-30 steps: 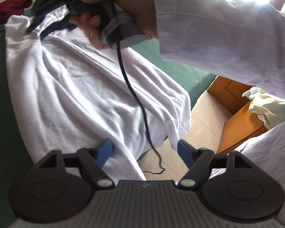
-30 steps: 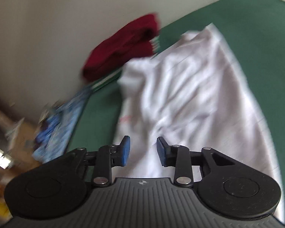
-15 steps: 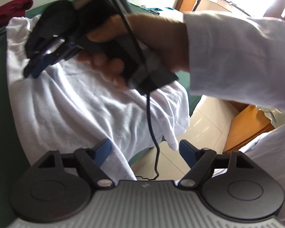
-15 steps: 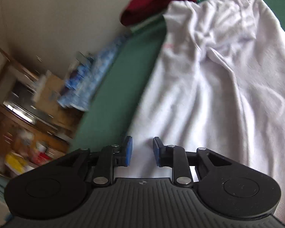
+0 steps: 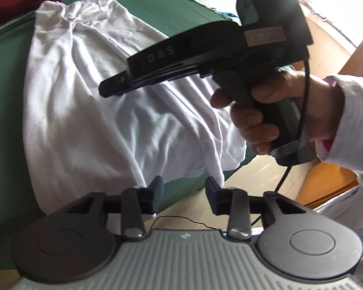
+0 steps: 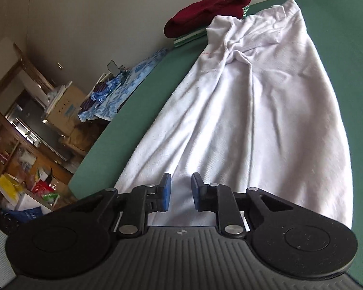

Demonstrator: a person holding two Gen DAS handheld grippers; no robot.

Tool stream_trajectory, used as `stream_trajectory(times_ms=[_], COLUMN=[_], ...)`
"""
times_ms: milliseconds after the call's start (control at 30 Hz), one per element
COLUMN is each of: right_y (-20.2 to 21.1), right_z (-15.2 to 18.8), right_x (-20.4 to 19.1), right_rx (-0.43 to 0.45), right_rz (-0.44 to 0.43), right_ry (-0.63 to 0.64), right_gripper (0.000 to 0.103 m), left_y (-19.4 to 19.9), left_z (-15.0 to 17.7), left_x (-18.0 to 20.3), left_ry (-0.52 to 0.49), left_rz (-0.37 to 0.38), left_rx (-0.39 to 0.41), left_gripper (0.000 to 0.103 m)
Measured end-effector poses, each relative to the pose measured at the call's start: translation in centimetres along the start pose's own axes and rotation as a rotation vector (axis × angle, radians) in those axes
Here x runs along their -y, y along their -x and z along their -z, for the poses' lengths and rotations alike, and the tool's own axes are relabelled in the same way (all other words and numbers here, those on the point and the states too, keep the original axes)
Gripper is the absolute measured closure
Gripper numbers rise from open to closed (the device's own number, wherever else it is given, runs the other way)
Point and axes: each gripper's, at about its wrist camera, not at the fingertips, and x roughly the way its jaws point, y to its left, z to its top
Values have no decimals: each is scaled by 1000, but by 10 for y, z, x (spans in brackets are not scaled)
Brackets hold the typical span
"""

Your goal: Fold clothes

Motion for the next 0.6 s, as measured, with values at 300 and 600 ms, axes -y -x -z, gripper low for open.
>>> stream_trajectory(times_ms=[300,600], right_y=[-11,-4], right_z=[20,24], right_x=[-20,-20], right_rx=[127,149], right_rz=[27,55], right_ry=[76,12], right_gripper=[85,85], left_y=[18,34], left_z=[1,-16], left_x=[8,-46], left_ry=[-57,-7], left_rz=[-106,-152], left_rx=[27,121], left_gripper=[54,56])
